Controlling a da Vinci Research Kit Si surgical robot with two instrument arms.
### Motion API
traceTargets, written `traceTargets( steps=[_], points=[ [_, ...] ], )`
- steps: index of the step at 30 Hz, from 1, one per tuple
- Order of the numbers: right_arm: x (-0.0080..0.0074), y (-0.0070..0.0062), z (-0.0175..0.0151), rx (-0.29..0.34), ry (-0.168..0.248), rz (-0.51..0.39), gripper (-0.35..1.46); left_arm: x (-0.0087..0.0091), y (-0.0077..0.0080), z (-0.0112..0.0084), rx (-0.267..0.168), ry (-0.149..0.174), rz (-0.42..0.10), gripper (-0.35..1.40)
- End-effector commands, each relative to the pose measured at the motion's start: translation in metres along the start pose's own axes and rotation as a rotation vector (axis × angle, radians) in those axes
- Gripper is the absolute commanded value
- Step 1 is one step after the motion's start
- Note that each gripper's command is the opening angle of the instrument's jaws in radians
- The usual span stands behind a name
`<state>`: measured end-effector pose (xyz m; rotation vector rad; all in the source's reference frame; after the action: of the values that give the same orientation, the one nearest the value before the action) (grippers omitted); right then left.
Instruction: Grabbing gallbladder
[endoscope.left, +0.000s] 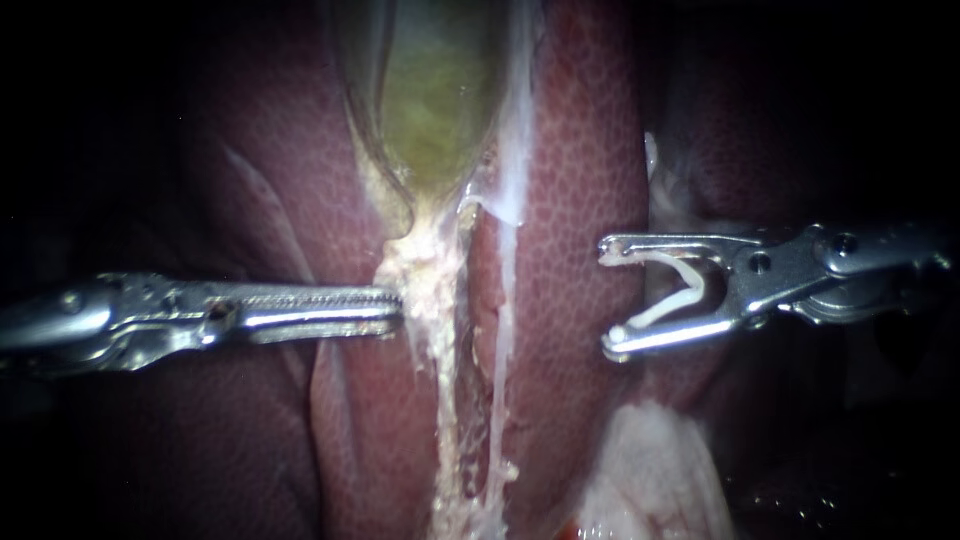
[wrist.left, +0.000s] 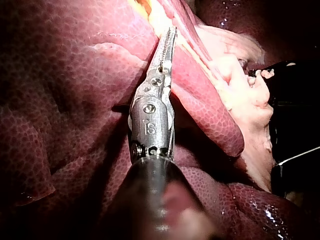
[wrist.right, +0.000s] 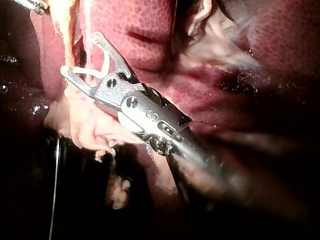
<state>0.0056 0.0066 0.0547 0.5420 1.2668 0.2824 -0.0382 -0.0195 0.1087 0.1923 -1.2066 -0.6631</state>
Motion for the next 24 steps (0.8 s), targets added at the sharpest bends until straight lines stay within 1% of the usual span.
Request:
traceTargets(
  steps=[1,7,12,15,18,21,22,24],
  points=[
    [0.0000,0.0000,0.0000,0.000,0.000,0.000,0.58,0.0000,0.0000,0.0000,0.000,0.000,0.000,0.00],
    [0.0000,0.0000,0.0000,0.000,0.000,0.000,0.58,-0.0001,-0.0003,-0.0002,-0.001,0.000,0.000,0.00],
    [0.0000,0.0000,0.0000,0.000,0.000,0.000,0.58,-0.0005,-0.0008,-0.0007,-0.001,0.000,-0.001,0.05],
    [0.0000,0.0000,0.0000,0.000,0.000,0.000,0.58,-0.0008,-0.0010,-0.0013,0.001,0.000,-0.002,0.10],
    [0.0000,0.0000,0.0000,0.000,0.000,0.000,0.58,-0.0012,-0.0010,-0.0022,0.006,0.001,-0.004,0.20],
    [0.0000,0.0000,0.0000,0.000,0.000,0.000,0.58,-0.0017,-0.0008,-0.0031,-0.002,0.002,-0.007,0.24],
    [0.0000,0.0000,0.0000,0.000,0.000,0.000,0.58,-0.0018,-0.0007,-0.0032,-0.004,0.002,-0.008,0.31],
    [0.0000,0.0000,0.0000,0.000,0.000,0.000,0.58,-0.0022,-0.0006,-0.0035,-0.003,0.002,-0.010,0.36]
  ],
)
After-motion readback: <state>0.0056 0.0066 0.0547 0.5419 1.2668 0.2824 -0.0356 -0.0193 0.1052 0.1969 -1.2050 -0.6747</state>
